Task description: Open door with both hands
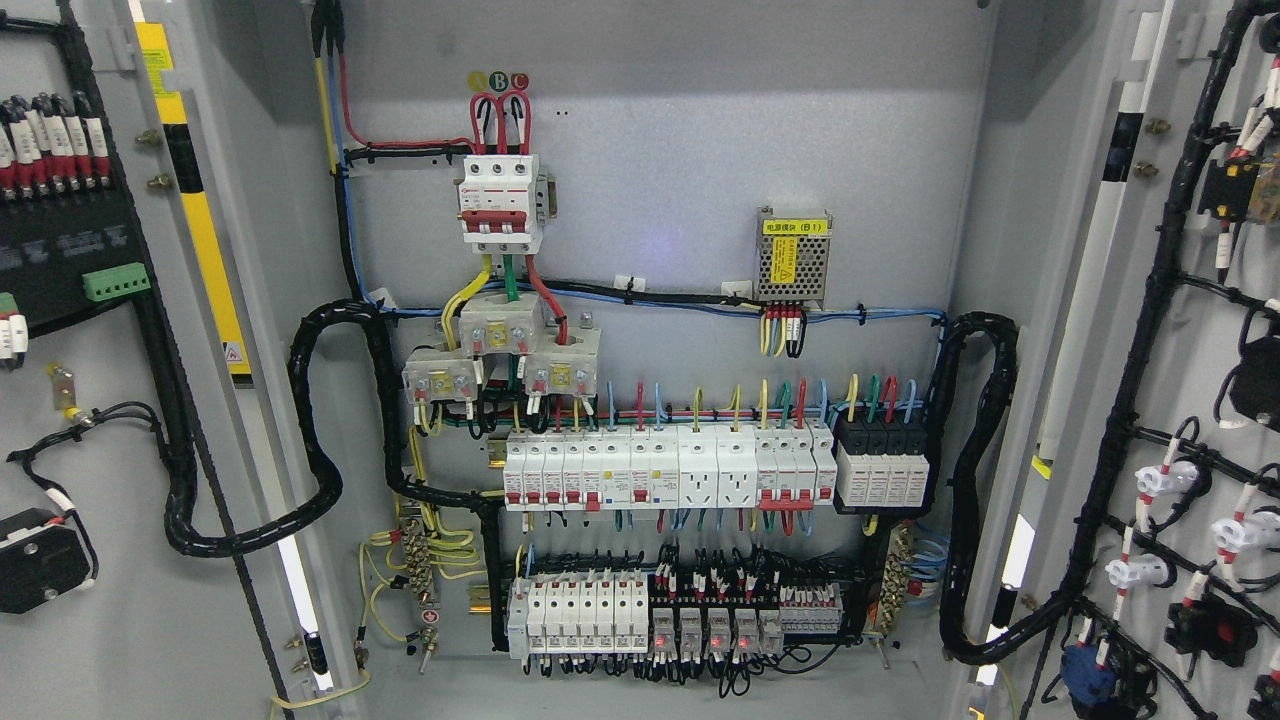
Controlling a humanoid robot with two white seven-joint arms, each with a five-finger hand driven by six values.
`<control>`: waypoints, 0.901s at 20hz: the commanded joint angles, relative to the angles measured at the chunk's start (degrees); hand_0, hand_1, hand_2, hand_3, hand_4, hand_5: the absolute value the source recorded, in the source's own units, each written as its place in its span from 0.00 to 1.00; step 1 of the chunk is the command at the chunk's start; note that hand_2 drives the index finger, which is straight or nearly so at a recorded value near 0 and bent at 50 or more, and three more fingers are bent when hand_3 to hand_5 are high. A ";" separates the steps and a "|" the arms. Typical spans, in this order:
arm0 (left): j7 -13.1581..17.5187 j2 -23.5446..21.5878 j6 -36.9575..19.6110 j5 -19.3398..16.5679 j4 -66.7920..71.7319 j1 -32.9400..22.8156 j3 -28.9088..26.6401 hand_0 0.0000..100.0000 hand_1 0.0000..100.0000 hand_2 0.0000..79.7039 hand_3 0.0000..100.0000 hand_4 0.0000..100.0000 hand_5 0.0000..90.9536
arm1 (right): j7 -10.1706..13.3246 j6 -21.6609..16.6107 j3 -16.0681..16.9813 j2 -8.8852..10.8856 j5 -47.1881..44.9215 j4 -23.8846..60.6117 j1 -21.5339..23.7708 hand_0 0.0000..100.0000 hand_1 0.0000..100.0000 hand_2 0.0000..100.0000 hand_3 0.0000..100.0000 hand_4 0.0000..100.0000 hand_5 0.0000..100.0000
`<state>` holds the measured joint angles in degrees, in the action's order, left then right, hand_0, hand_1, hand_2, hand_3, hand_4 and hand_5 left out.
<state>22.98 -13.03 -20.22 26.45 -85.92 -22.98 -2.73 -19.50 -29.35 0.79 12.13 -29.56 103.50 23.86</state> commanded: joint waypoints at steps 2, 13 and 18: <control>-6.89 10.04 0.44 -1.31 35.85 5.12 6.16 0.12 0.56 0.00 0.00 0.00 0.00 | -0.01 0.34 -9.75 -1.76 2.14 -35.69 -0.83 0.00 0.50 0.04 0.00 0.00 0.00; -0.57 12.85 0.62 -10.78 85.74 20.08 5.81 0.12 0.56 0.00 0.00 0.00 0.00 | 0.78 0.43 -10.81 -6.68 8.03 -85.36 -13.21 0.00 0.50 0.04 0.00 0.00 0.00; -3.80 11.72 0.71 -12.21 91.10 18.06 5.80 0.12 0.56 0.00 0.00 0.00 0.00 | 4.71 10.68 -10.72 -7.47 10.47 -89.44 -13.92 0.00 0.50 0.04 0.00 0.00 0.00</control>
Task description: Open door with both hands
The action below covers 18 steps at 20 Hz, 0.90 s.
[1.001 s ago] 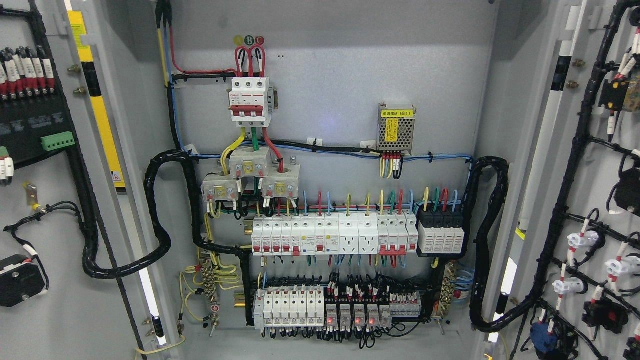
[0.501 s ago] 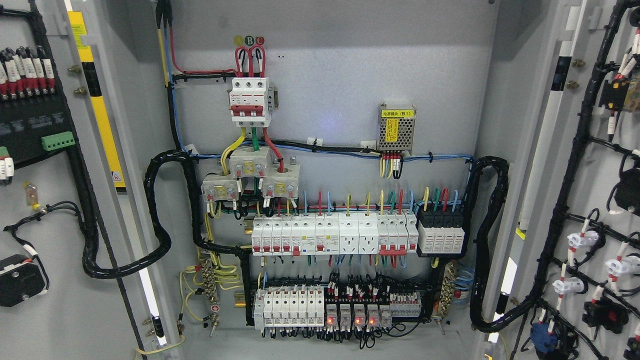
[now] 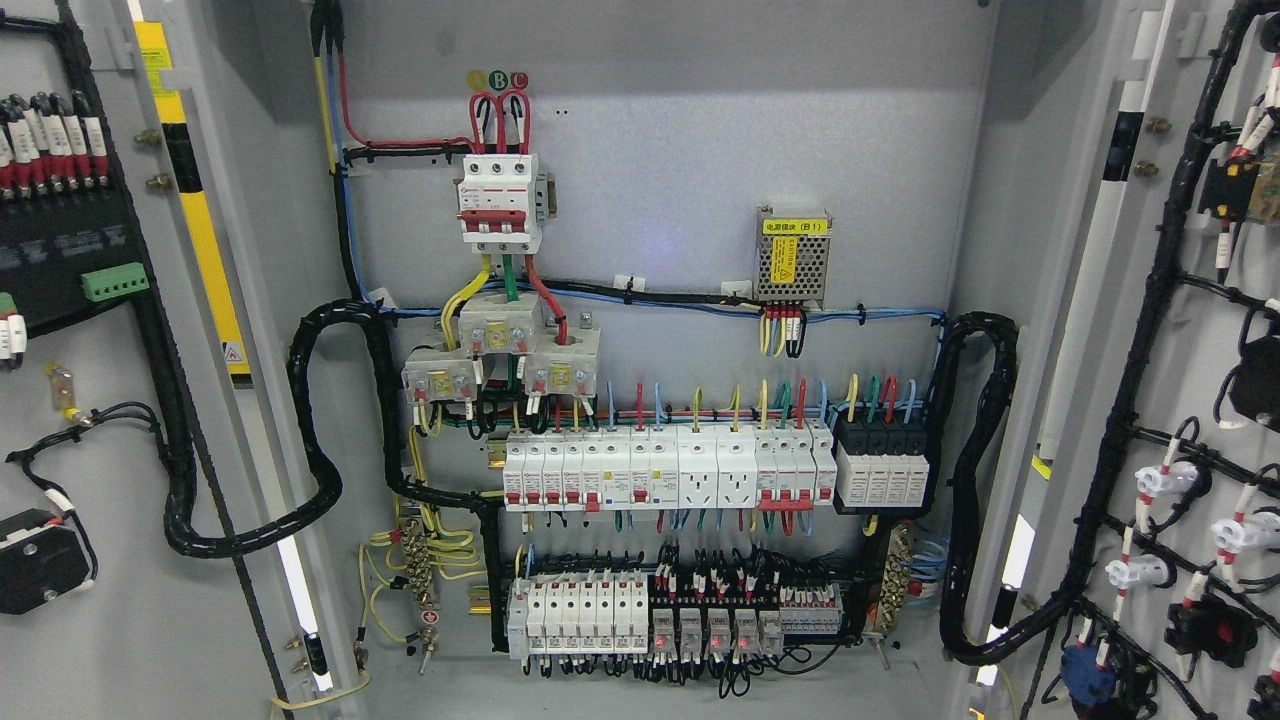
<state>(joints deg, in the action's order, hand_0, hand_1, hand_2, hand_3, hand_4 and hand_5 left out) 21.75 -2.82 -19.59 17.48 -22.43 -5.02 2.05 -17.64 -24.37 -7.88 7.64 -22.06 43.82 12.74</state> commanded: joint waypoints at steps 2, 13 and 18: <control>-11.77 -0.16 0.16 -3.25 27.79 0.01 1.11 0.12 0.56 0.00 0.00 0.00 0.00 | 6.20 9.41 -1.96 -2.89 5.35 -29.93 -4.20 0.00 0.50 0.04 0.00 0.00 0.00; -19.03 0.45 5.00 -7.46 27.17 0.36 2.08 0.12 0.56 0.00 0.00 0.00 0.00 | 12.63 24.36 -2.58 -5.27 13.09 -33.44 -7.98 0.00 0.50 0.04 0.00 0.00 0.00; -19.03 0.54 5.09 -7.46 27.08 0.53 2.17 0.12 0.56 0.00 0.00 0.00 0.00 | 12.72 25.59 -2.49 -5.44 15.91 -35.74 -8.34 0.00 0.50 0.04 0.00 0.00 0.00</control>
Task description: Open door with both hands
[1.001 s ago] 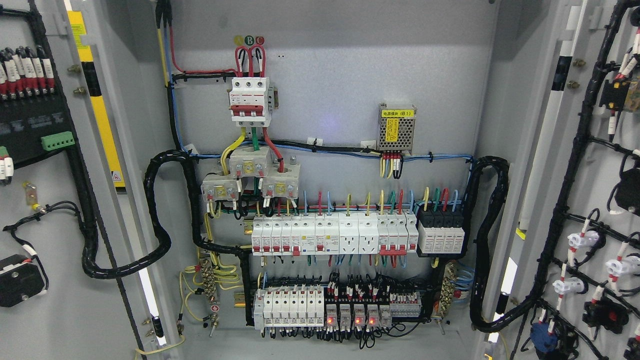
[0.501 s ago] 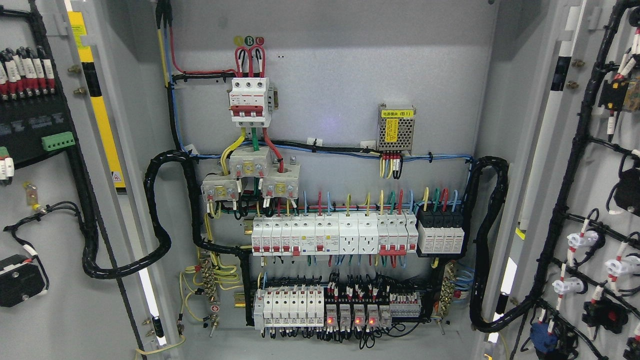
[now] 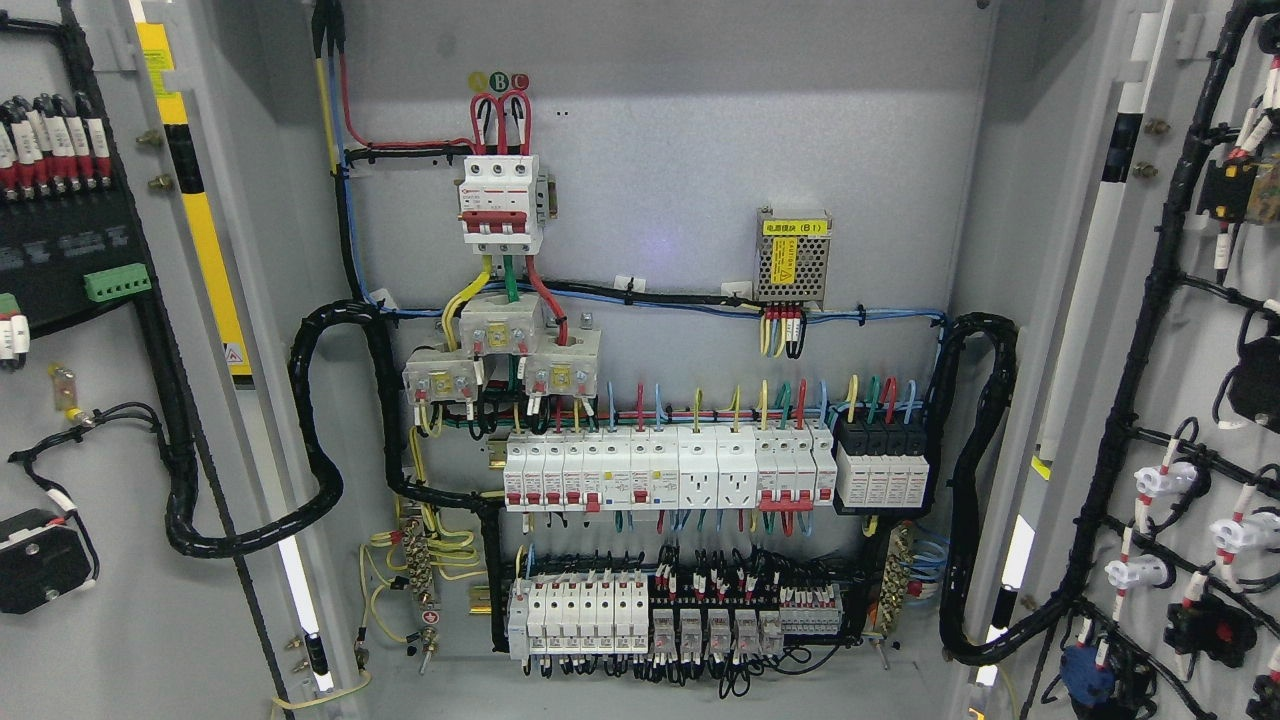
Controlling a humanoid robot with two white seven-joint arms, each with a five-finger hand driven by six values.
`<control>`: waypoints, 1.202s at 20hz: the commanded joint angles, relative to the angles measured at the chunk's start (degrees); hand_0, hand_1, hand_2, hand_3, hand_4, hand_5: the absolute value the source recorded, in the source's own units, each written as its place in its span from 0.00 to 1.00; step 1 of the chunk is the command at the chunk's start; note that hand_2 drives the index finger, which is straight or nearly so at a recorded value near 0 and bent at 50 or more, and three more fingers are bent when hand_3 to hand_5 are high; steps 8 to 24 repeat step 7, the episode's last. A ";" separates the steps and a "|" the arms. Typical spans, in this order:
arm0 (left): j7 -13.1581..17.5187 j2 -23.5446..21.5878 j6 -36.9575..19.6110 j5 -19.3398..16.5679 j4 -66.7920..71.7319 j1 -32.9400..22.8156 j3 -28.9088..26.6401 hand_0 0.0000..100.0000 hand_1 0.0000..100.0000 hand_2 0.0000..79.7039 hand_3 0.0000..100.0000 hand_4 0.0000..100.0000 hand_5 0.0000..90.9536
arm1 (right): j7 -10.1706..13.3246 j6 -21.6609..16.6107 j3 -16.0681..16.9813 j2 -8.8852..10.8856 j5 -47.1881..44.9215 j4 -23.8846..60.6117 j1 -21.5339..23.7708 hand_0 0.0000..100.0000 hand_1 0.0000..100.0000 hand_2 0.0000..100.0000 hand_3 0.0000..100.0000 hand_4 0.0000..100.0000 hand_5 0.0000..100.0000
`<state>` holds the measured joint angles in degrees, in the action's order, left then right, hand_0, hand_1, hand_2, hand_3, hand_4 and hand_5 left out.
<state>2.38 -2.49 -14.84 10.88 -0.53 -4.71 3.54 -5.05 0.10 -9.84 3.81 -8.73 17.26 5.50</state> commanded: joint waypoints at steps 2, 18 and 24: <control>0.34 0.20 0.34 -0.86 5.19 0.31 0.77 0.12 0.56 0.00 0.00 0.00 0.00 | 1.35 1.13 -0.62 -1.53 2.67 -9.17 -1.11 0.00 0.50 0.04 0.00 0.00 0.00; 0.34 0.12 0.34 -0.86 5.10 0.58 0.68 0.12 0.56 0.00 0.00 0.00 0.00 | 3.12 0.96 -0.45 -1.61 2.67 -9.00 -1.11 0.00 0.50 0.04 0.00 0.00 0.00; 0.34 0.12 0.34 -0.86 5.10 0.58 0.68 0.12 0.56 0.00 0.00 0.00 0.00 | 3.12 0.96 -0.45 -1.61 2.67 -9.00 -1.11 0.00 0.50 0.04 0.00 0.00 0.00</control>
